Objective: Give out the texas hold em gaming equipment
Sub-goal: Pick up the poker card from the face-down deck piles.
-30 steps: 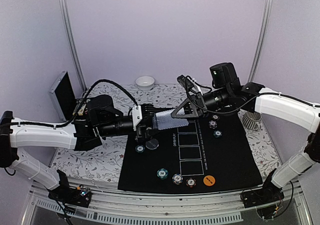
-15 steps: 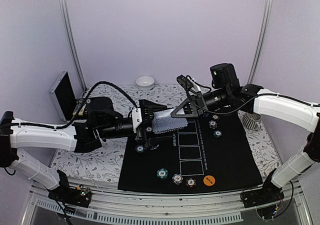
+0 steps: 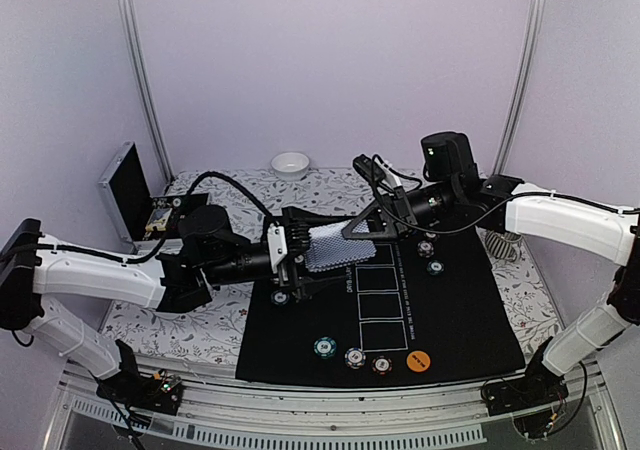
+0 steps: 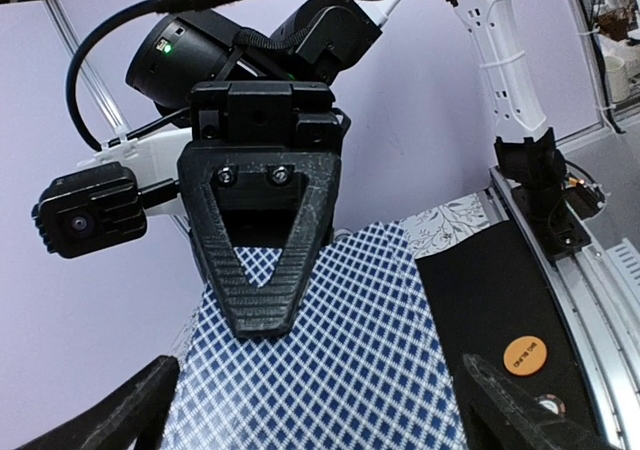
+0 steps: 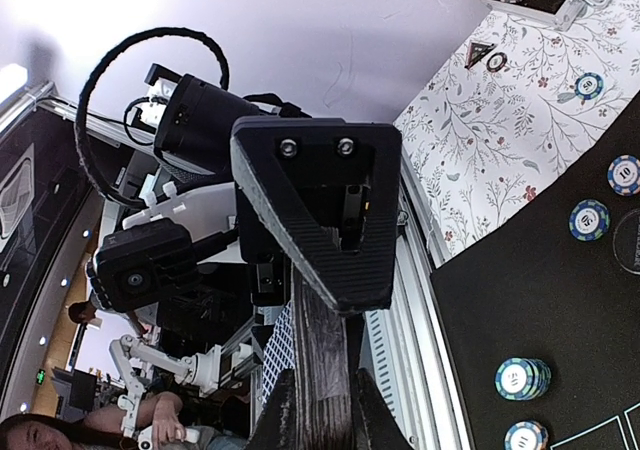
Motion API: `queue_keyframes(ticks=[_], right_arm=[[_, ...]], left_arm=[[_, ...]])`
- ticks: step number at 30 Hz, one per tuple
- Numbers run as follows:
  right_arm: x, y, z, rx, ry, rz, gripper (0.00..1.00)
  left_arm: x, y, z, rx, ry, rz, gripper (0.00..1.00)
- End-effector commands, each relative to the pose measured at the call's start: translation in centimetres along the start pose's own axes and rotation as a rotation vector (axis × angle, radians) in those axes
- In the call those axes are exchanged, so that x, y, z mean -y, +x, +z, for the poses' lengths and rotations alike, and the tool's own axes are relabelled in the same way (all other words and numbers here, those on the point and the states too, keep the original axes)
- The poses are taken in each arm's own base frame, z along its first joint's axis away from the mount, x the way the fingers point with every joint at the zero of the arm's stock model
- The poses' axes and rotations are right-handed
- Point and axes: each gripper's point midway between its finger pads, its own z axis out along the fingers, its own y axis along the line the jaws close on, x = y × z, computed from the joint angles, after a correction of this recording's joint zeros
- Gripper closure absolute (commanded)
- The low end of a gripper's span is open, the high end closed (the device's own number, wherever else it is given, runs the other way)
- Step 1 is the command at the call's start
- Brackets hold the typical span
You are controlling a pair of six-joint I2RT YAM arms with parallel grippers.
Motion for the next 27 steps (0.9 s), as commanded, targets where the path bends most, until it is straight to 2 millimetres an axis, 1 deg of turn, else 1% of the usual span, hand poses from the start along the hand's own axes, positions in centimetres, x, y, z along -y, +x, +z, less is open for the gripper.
queue_keyframes(ticks=[1, 4, 8, 11, 15, 20, 24, 27], right_arm=[[-1.67, -0.34, -0.6, 0.021, -0.032, -0.051, 0.97], [-1.8, -0.36, -0.72, 0.026, -0.028, -0.055, 0.97], [-1.85, -0.29, -0.77, 0.026, -0.028, -0.059, 0.97], [-1.94, -0.32, -0.8, 0.028, -0.028, -0.064, 0.97], [-2.16, -0.31, -0.92, 0.03, -0.031, -0.069, 0.97], [-1.67, -0.24, -0.64, 0.021, -0.032, -0.059, 0.97], [-1.77, -0.5, -0.69, 0.032, -0.026, -0.062, 0.97], [-1.61, -0.76, -0.64, 0.04, -0.02, -0.062, 0.95]], left_arm=[[-0.05, -2.46, 0.74, 0.092, 0.012, -0.005, 0.08], [-0.17, -2.69, 0.76, 0.1, 0.007, -0.006, 0.13], [0.07, -2.95, 0.7, 0.112, 0.023, -0.014, 0.15], [0.43, -3.24, 0.67, 0.122, 0.048, -0.032, 0.25], [0.26, -3.08, 0.74, 0.11, 0.046, -0.075, 0.32], [0.16, -2.69, 0.95, 0.096, 0.04, -0.09, 0.34], [0.18, -2.64, 1.17, 0.092, 0.043, -0.111, 0.35], [0.13, -2.56, 1.09, 0.088, 0.037, -0.115, 0.38]])
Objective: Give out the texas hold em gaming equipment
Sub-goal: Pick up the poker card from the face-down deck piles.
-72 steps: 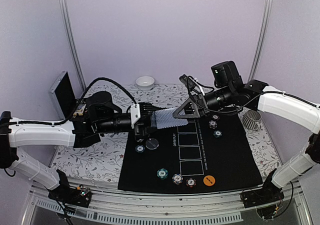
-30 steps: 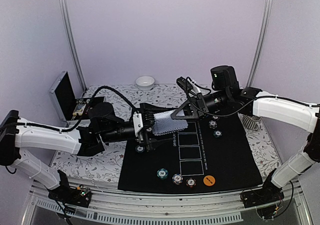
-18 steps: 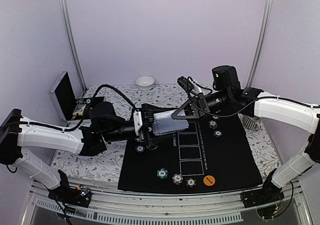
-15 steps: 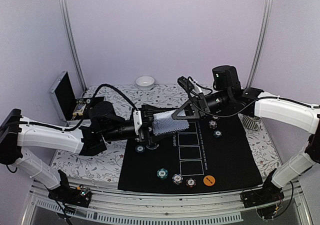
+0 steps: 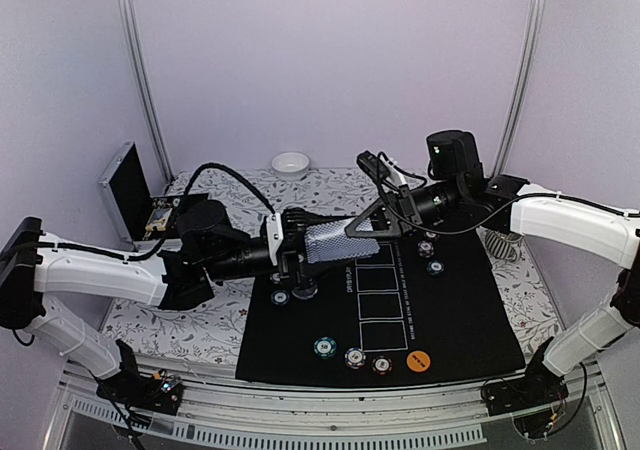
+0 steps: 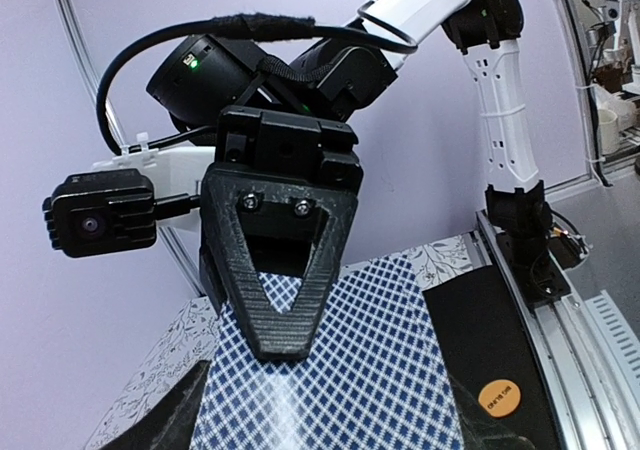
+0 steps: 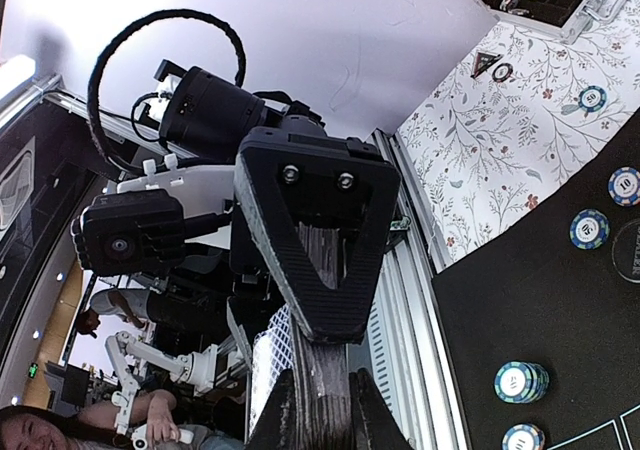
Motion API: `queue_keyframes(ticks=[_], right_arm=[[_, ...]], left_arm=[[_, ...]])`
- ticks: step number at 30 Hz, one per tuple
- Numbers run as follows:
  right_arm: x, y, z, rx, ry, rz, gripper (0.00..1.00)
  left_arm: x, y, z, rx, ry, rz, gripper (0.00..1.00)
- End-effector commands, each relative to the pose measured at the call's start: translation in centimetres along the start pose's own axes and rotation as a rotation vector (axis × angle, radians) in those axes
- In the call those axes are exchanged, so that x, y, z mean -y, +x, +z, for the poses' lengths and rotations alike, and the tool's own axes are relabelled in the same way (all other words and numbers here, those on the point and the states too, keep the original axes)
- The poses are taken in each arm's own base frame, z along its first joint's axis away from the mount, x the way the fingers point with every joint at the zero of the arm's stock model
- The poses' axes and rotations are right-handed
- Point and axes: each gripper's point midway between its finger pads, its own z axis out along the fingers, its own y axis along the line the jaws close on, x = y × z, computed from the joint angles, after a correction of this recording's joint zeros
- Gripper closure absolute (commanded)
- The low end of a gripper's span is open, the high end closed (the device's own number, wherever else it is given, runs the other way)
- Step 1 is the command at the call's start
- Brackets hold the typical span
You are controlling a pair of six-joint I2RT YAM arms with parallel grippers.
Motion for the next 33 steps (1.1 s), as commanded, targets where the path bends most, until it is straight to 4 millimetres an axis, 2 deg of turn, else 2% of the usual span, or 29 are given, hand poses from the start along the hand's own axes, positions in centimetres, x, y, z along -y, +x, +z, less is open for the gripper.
queue_keyframes(ticks=[1, 5, 16, 29, 33], right_arm=[[-0.7, -0.9, -0.2, 0.032, -0.008, -0.038, 0.93], [-0.3, -0.8, 0.1, 0.025, -0.013, -0.019, 0.9], [-0.2, -0.8, 0.1, 0.036, -0.008, -0.013, 0.67], [0.5, -0.8, 0.6, 0.033, -0.004, -0.002, 0.59], [0.8, -0.4, 1.0, 0.021, -0.004, 0.011, 0.63]], left_arm=[[0.3, -0.6, 0.6, 0.013, 0.012, -0.013, 0.39], [0.0, -0.7, 0.7, 0.013, -0.004, -0.009, 0.46], [-0.3, -0.9, 0.7, 0.017, -0.016, 0.013, 0.47], [-0.6, -1.4, 0.8, 0.033, -0.027, 0.019, 0.47], [-0.6, -1.5, 0.8, 0.04, -0.029, 0.022, 0.47]])
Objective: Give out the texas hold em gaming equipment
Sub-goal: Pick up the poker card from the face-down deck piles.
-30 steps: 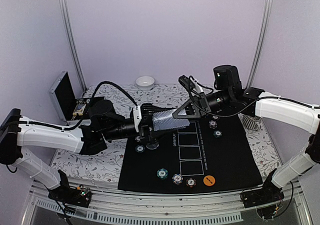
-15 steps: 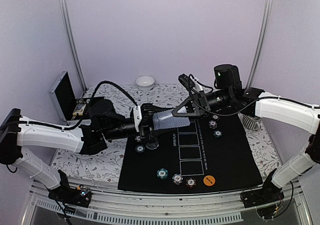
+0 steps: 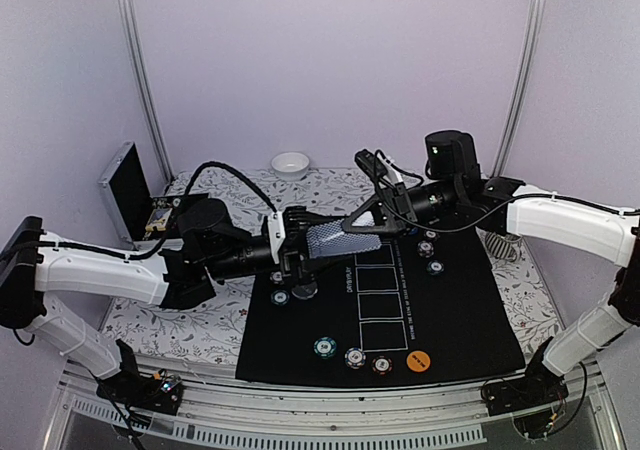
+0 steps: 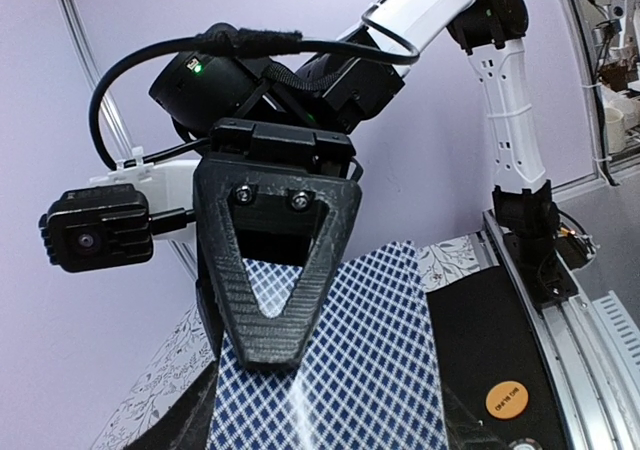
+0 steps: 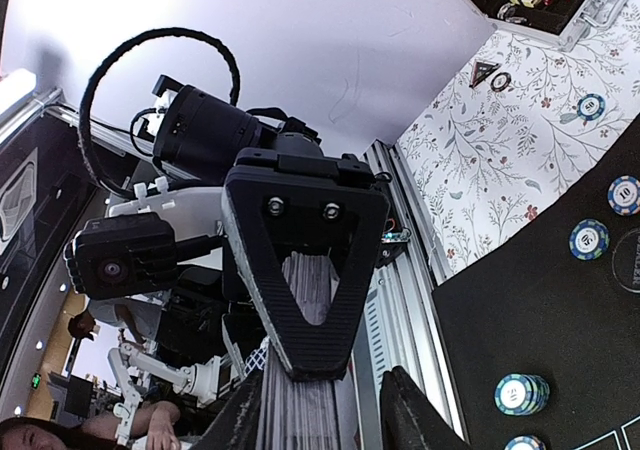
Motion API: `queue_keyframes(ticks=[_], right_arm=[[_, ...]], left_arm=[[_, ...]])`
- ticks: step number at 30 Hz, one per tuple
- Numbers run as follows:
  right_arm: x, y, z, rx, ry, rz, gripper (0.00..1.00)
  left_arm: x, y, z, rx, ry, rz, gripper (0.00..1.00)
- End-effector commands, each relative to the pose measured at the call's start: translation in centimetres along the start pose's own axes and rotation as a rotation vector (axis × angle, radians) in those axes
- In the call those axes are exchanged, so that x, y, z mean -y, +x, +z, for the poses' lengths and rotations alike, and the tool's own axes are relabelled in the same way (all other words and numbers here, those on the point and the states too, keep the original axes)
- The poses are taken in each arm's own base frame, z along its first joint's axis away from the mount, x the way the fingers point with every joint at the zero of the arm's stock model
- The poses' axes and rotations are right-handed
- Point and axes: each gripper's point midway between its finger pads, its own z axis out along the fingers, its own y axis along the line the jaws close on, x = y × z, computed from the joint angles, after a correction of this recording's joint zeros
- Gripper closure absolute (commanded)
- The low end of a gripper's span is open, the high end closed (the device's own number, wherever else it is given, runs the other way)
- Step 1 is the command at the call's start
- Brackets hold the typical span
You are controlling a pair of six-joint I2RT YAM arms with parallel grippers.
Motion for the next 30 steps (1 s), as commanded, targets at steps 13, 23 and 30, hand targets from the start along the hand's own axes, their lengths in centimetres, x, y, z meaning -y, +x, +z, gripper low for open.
queue_keyframes(ticks=[13, 23, 30], right_arm=[[-0.6, -0.3, 0.8, 0.003, -0.054, -0.018, 0.96], [-1.2, -1.0, 0.6, 0.029, -0.045, -0.04, 0.97], [-1.5, -0.9, 0.4, 0.036, -0.044, -0.048, 0.97]], left_arm=[[0.0, -1.2, 0.8, 0.036, 0.004, 0.007, 0.35], [1.3, -0.8, -0.1, 0.021, 0.056, 0.035, 0.03], [1.0, -1.0, 0.3, 0.031, 0.047, 0.004, 0.14]])
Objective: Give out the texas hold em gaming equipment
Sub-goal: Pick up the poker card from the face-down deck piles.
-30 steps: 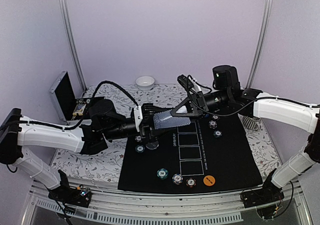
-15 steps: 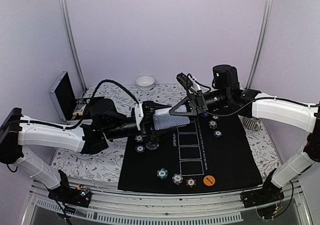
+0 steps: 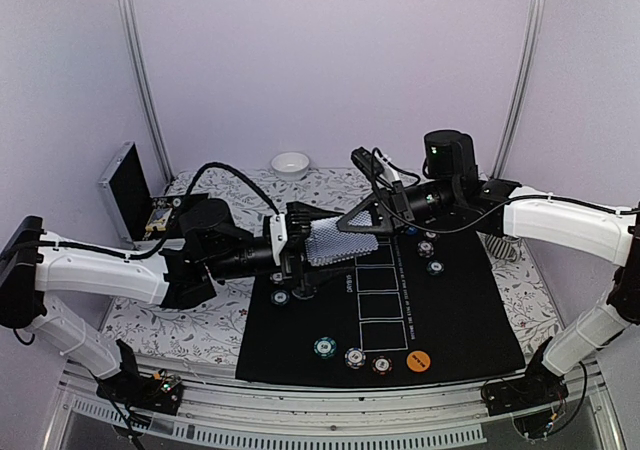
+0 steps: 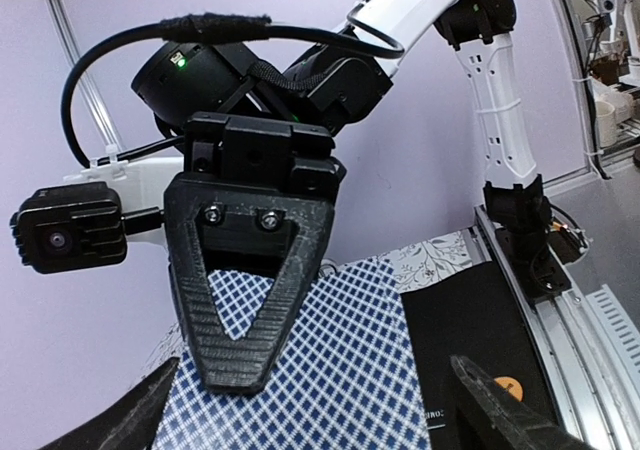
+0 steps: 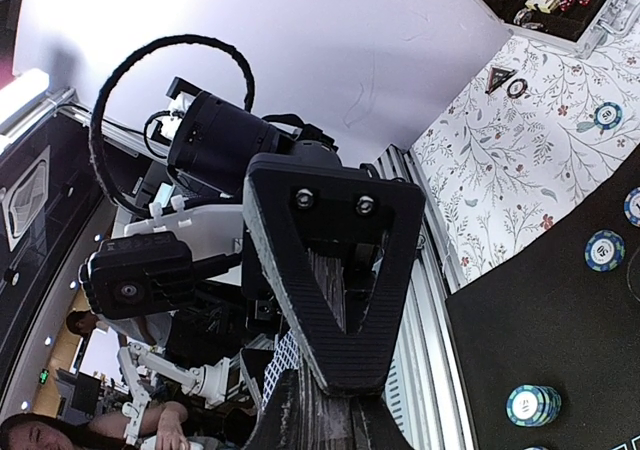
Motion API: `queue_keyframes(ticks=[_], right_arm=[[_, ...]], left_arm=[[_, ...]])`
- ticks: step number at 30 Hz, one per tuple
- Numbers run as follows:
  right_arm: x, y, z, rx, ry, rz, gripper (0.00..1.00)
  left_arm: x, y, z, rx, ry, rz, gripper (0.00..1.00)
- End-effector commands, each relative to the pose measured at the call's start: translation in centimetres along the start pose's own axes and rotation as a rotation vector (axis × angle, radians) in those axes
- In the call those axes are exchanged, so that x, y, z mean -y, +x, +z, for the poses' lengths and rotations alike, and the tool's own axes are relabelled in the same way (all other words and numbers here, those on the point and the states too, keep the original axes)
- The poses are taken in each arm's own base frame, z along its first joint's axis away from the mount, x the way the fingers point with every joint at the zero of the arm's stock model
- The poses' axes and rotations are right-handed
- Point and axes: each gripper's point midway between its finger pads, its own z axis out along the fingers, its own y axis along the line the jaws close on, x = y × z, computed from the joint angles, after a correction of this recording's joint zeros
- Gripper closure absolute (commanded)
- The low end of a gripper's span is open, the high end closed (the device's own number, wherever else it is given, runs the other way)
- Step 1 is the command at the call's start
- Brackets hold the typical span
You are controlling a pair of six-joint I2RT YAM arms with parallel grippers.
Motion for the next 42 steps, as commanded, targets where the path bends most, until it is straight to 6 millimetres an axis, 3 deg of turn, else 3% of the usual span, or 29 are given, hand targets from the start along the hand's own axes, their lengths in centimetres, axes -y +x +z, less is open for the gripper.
queue_keyframes(ticks=[1, 7, 11, 15, 18, 22, 36, 42], right_arm=[[-1.0, -0.5, -0.1, 0.027, -0.009, -0.044, 0.97], [-1.1, -0.5, -0.1, 0.024, -0.015, -0.05, 0.97], [-1.2, -0.4, -0.1, 0.02, -0.018, -0.049, 0.97], [-1.2, -0.3, -0.2, 0.019, -0.019, -0.051, 0.97], [-1.3, -0.3, -0.2, 0.018, -0.02, -0.052, 0.97], [-1.6, -0.4, -0.2, 0.019, -0.024, -0.058, 0.97], [-1.5, -0.4, -0.3, 0.019, -0.023, -0.058, 0.97], [-1.4, -0.3, -0.2, 0.018, -0.022, -0.055, 0.97]], left_arm=[[0.0, -1.1, 0.1, 0.038, -0.005, -0.005, 0.16], [-0.4, -1.3, -0.2, 0.04, -0.029, -0.02, 0.21], [-0.7, -1.2, -0.3, 0.036, -0.039, -0.021, 0.32], [-0.7, -1.0, -0.4, 0.031, -0.041, -0.024, 0.35], [-0.7, -0.9, -0.5, 0.027, -0.043, -0.027, 0.35], [-0.5, -0.7, -0.8, 0.019, -0.041, -0.005, 0.24], [-0.5, -0.8, -1.8, 0.035, -0.026, -0.015, 0.25], [-0.3, -0.8, -1.5, 0.045, -0.01, -0.027, 0.4]])
